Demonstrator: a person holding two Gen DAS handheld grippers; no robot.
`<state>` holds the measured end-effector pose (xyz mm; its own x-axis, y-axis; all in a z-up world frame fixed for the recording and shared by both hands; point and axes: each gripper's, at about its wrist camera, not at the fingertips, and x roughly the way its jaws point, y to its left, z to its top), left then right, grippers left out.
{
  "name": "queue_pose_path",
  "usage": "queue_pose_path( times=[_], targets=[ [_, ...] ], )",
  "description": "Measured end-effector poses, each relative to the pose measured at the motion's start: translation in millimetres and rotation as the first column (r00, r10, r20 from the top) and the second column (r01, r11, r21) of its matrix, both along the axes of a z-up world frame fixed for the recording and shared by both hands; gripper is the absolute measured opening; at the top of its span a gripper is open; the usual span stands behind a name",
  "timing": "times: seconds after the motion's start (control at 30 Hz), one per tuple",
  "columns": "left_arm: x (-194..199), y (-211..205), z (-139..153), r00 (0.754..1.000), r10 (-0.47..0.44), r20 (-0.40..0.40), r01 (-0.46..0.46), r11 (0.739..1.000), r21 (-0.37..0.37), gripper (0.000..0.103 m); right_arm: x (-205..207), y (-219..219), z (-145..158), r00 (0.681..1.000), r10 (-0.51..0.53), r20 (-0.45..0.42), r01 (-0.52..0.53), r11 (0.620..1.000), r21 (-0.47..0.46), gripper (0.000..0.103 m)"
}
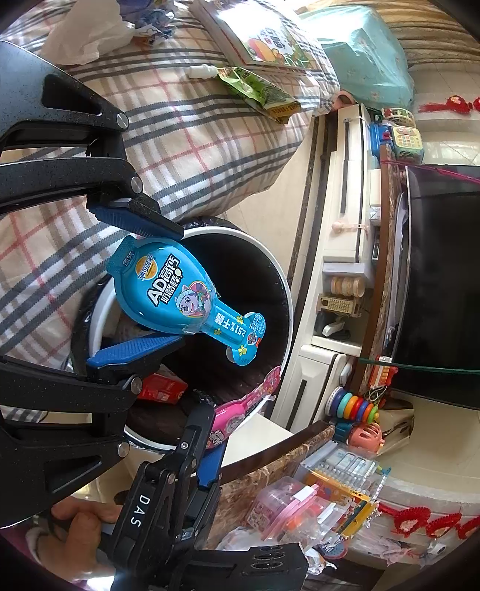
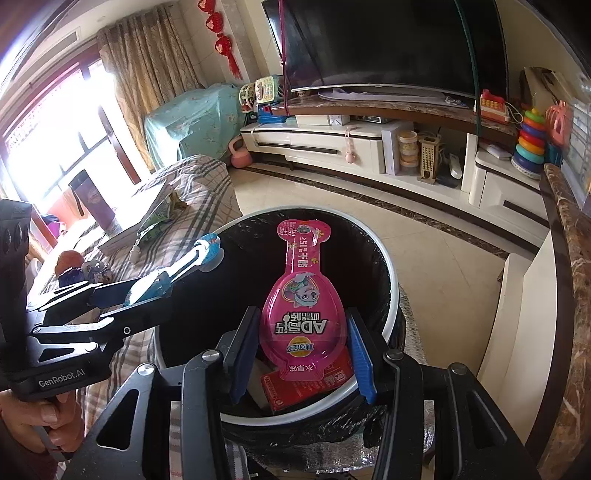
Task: Collect trash
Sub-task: 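Open the left tool over the bin while the right tool releases the pink bottle, then move both tools back to the bed toward the green carton and white plastic bag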
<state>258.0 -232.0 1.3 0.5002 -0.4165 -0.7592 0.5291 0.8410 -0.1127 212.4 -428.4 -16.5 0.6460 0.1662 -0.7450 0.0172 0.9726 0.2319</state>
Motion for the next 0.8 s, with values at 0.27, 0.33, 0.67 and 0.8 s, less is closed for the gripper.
queue_pose_path(
  times=[0.27, 0.33, 0.67, 0.8],
  targets=[
    [2.4, 9.2, 1.9, 0.999, 0.040, -0.028, -0.041, 0.998, -0.040, 0.070, -2.8, -5.2, 4.5, 1.000, -0.007, 0.014, 0.007, 0.999, 0.034, 0.056],
    [0.6, 14.5, 2.2, 0.998, 0.053, -0.030, -0.055, 0.997, -0.047, 0.070, -6.0, -4.9, 6.7, 1.000, -0.015, 0.020, 0.014, 0.999, 0.042, 0.058],
    [-30.0, 66.3, -8.3, 0.990, 0.134, -0.037, -0.136, 0.988, -0.070, 0.080, -24.8, 17.4, 20.4, 0.997, -0.018, 0.072, 0.013, 0.998, 0.066, 0.093],
    [-44.8, 100.7, -12.2, 0.979, 0.195, -0.053, -0.200, 0.975, -0.097, 0.080, -29.0, 36.0, 21.2, 0.997, 0.013, 0.072, -0.019, 0.996, 0.086, 0.093]
  ],
)
